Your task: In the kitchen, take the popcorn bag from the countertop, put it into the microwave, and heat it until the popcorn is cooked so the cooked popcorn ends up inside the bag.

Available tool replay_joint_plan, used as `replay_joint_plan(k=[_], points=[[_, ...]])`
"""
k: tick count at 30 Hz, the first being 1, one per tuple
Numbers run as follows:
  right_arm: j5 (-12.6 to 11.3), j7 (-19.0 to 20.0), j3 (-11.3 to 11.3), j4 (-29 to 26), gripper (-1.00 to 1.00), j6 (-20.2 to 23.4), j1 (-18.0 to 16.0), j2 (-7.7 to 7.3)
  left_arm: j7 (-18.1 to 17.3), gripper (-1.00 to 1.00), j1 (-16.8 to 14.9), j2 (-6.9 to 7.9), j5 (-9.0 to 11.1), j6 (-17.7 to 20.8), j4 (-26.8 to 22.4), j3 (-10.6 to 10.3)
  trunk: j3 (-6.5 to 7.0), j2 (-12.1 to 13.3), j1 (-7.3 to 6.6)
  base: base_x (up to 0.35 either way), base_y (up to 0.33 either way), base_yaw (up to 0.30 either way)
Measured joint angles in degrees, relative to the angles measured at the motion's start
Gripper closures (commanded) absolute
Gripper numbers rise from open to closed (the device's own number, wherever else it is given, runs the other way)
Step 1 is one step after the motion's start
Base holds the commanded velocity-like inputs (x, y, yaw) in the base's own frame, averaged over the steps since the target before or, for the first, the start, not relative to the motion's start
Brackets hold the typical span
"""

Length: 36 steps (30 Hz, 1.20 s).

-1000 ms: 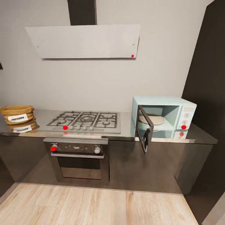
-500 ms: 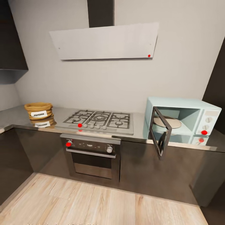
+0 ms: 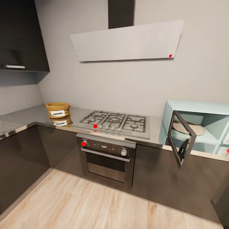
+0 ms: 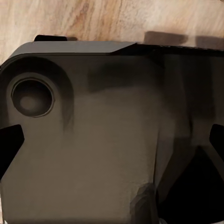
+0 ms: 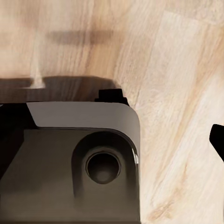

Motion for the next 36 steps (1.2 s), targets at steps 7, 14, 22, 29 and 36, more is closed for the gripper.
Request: replay_joint_plan(k=[7, 14, 22, 29, 36], points=[[-0.1, -0.1, 0.0, -0.1, -1.00, -0.1, 0.3, -0.06, 0.0, -1.00, 0.0, -0.07, 0.0, 0.0, 0.0, 0.0, 0.00, 0.0, 0.00, 0.000, 0.000, 0.267], [-0.1, -0.1, 0.0, -0.1, -1.00, -0.1, 0.3, -0.27, 0.0, -1.00, 0.0, 0.09, 0.1, 0.0, 0.0, 0.0, 0.00, 0.0, 0.00, 0.000, 0.000, 0.267], [-0.1, -0.1, 0.0, -0.1, -1.00, -0.2, 0.3, -0.18, 0.0, -1.00, 0.0, 0.08, 0.1, 0.0, 0.0, 0.0, 0.00, 0.0, 0.00, 0.000, 0.000, 0.267], [-0.2, -0.1, 0.0, -0.1, -1.00, -0.2, 0.3, -0.32, 0.0, -1.00, 0.0, 0.03, 0.1, 0.0, 0.0, 0.0, 0.00, 0.0, 0.00, 0.000, 0.000, 0.267], [-0.2, -0.1, 0.0, -0.1, -1.00, -0.2, 0.3, -0.40, 0.0, -1.00, 0.0, 0.08, 0.1, 0.0, 0.0, 0.0, 0.00, 0.0, 0.00, 0.000, 0.000, 0.267]])
